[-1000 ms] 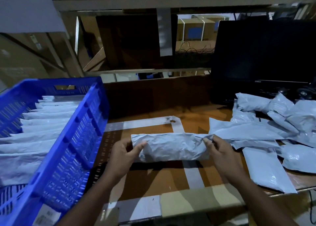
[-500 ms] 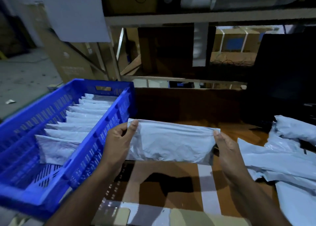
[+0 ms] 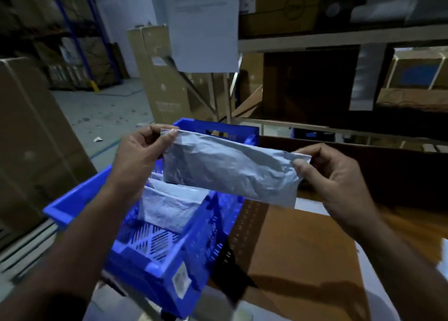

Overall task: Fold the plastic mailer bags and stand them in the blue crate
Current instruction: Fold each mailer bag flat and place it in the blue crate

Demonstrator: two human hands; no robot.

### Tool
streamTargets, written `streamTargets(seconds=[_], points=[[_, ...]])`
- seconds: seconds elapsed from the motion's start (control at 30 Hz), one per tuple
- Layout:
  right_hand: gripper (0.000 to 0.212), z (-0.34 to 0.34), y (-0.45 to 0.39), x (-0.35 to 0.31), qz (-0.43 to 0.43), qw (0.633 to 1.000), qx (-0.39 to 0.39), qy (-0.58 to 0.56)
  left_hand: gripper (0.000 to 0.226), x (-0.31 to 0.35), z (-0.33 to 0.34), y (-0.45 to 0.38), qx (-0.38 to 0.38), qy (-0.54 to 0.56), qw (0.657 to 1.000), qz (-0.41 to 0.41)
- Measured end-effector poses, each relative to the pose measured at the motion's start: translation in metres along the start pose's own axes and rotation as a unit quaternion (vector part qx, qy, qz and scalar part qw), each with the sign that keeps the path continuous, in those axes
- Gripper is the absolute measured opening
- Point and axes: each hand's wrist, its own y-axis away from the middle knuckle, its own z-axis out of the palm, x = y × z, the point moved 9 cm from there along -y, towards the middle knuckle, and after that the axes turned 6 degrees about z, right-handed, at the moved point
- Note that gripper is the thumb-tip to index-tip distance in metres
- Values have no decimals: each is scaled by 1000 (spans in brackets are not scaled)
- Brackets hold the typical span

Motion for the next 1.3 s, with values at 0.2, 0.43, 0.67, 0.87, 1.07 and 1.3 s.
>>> streamTargets(seconds=[0.2, 0.43, 0.67, 0.87, 1.07, 1.3], points=[[6, 104, -38, -29, -18, 996, -47, 76, 4, 4, -96, -44, -82, -144, 986, 9], [29, 204, -63, -25, -48, 962, -97, 251, 10, -36, -163, -77, -183, -143, 971, -55], [32, 260, -46, 23, 27, 807, -303, 506, 51, -116, -129, -59, -435, -451, 779, 29], [26, 280, -33, 67, 91, 663, -361, 649, 35, -153, -79, -29, -488, -627, 591, 143], [25, 290, -32, 72, 120, 614, -372, 686, 27, -171, -59, -7, -509, -643, 544, 175], [38, 320, -30, 84, 61, 596, -350, 720, 49, -175, -55, -1, -518, -638, 543, 172]])
